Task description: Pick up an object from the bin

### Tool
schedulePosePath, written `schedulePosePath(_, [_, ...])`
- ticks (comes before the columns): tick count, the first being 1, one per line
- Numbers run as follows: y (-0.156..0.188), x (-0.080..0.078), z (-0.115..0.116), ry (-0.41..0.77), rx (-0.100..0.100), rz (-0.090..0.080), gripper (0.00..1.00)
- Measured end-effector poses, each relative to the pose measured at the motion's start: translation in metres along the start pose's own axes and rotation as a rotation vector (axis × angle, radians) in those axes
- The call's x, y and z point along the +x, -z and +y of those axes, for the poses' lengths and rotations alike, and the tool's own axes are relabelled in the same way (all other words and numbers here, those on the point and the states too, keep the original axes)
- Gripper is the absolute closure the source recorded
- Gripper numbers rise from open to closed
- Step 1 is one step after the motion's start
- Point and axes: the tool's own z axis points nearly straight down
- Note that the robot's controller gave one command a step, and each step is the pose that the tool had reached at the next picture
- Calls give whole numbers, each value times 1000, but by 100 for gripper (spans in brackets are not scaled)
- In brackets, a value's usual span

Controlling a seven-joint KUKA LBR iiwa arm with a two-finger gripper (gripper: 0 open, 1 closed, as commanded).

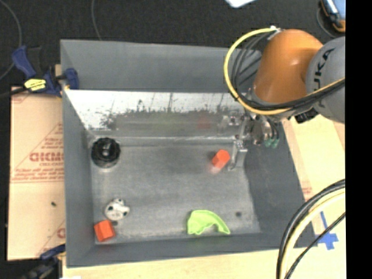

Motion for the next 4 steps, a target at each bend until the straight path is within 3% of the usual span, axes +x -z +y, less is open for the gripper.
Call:
schedulePosePath(1, [5, -1, 0, 1, 1, -8, 0])
schedulePosePath(2, [-67, 0, -12, 83, 2, -9, 0])
schedulePosePath(3, [-90, 20, -27, 44, -1, -4, 0])
schedulePosePath(4, [-123, -3, -45, 89, 6, -18, 100])
